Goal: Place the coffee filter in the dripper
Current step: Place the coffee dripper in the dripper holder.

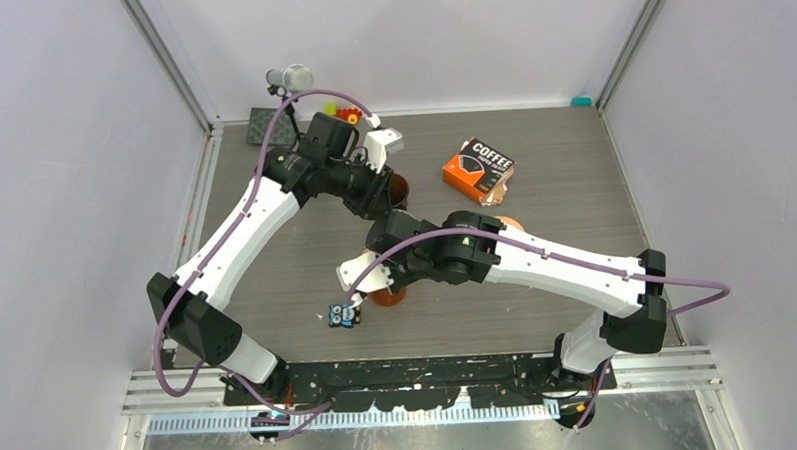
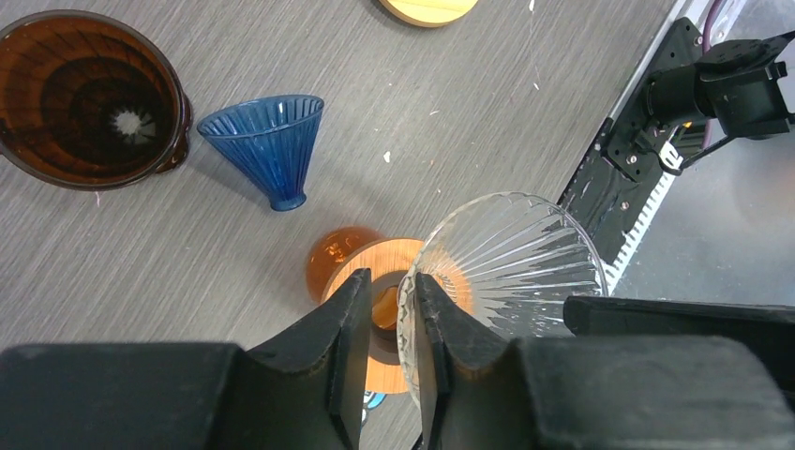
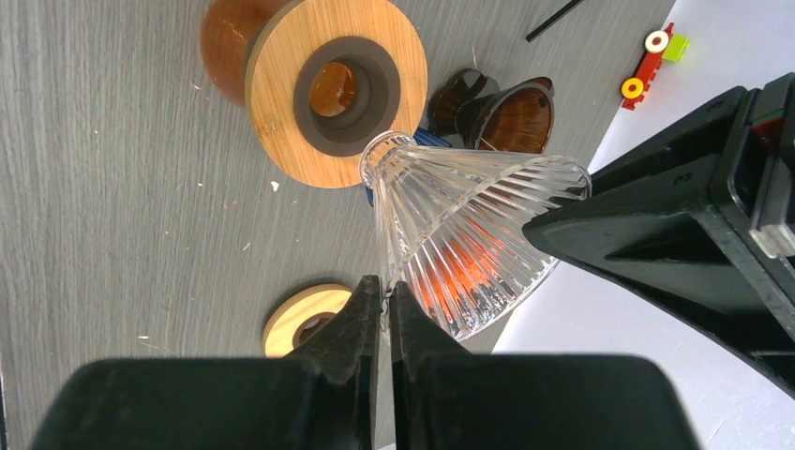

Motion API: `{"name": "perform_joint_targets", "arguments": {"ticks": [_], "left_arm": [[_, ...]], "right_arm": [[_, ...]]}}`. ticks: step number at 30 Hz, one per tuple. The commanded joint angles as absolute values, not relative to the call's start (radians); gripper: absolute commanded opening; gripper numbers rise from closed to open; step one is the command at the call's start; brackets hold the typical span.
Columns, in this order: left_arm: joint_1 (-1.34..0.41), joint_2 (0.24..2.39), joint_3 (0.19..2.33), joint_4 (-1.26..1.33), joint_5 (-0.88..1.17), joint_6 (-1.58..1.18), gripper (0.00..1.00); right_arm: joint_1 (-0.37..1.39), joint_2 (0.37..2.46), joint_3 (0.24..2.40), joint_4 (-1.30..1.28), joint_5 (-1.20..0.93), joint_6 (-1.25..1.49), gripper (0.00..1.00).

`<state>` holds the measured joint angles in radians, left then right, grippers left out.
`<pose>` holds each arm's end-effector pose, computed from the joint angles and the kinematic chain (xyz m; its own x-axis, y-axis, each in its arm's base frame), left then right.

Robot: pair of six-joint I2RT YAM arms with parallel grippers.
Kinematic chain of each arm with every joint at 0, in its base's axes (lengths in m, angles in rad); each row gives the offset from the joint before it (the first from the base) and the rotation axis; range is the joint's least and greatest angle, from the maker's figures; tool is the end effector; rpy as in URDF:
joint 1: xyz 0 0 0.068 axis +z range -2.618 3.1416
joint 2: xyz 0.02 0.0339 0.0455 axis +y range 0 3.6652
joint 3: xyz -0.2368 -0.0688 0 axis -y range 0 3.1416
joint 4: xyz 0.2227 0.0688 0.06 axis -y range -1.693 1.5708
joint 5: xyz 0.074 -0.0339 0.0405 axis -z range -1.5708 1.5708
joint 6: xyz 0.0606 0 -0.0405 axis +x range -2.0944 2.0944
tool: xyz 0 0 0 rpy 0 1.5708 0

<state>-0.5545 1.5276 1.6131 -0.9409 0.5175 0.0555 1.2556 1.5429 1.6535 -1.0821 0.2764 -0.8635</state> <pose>0.2474 -0.1885 0.3333 -0.6001 0.4283 -0.6756 0.7679 0.5451 -0.3365 0.1096 0.2827 0.3252 0.4926 -0.8481 -0.1952 -0.7579 -0.3079 -0.5752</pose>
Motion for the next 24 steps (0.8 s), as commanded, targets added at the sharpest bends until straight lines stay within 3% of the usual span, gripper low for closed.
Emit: {"name": "perform_joint_targets", "arguments": {"ticks": [1, 9, 24], "left_arm": [[-0.558, 1.517, 1.609, -0.926, 0.525, 0.063, 0.23], [-0.558, 1.486, 1.579, -0.934, 0.517, 0.07, 0.0], [-0.558, 1.352, 1.393, -0.804, 0.481, 0.099, 0.0]], "right_arm": [[1.268, 1.54, 1.701, -1.075, 0.313, -0.884, 0.0], [1.275, 1.561, 1.716, -1.087, 0.309, -0.881, 0.0], [1.299, 1.612, 1.713, -1.079, 0.318, -0.871, 0.01]]}}
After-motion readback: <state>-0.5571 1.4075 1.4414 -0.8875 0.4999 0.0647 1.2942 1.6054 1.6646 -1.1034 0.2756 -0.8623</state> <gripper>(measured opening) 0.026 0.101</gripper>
